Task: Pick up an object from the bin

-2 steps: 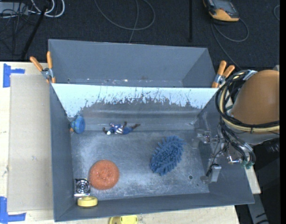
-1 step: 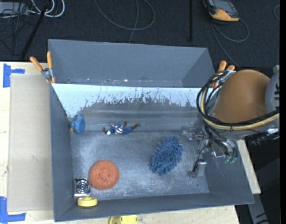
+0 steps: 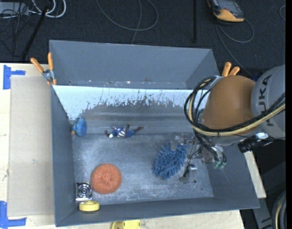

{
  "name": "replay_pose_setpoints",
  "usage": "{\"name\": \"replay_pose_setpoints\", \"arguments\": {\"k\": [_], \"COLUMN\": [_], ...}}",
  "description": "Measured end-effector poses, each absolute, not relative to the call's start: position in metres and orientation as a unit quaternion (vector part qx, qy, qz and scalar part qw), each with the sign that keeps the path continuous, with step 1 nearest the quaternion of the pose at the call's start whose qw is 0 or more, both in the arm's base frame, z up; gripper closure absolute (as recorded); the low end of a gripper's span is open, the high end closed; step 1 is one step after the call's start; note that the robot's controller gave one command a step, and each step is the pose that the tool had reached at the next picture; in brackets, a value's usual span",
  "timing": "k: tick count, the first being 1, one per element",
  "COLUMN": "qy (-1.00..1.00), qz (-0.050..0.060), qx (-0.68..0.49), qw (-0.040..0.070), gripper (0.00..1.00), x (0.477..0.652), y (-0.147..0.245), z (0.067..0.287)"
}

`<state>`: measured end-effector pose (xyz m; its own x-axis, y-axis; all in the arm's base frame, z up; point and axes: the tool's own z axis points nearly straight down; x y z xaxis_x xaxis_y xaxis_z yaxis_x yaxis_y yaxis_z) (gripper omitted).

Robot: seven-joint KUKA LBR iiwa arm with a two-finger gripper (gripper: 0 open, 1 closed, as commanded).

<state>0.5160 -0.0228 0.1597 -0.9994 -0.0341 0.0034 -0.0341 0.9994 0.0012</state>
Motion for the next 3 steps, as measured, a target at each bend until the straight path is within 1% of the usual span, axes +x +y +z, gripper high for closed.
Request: {"name": "replay_pose_setpoints", "arguments": {"k": [1,3], "qy": [-1.0,-1.0], "qz": [0.0,0.0], "qx": [-0.005,-0.004], "qw": [0.001,0.001], "gripper": [1.0,1.0], "x": [0.5376,0.5376], "y": [-0.0006,-0.0004], "z": [0.093,0.093]}}
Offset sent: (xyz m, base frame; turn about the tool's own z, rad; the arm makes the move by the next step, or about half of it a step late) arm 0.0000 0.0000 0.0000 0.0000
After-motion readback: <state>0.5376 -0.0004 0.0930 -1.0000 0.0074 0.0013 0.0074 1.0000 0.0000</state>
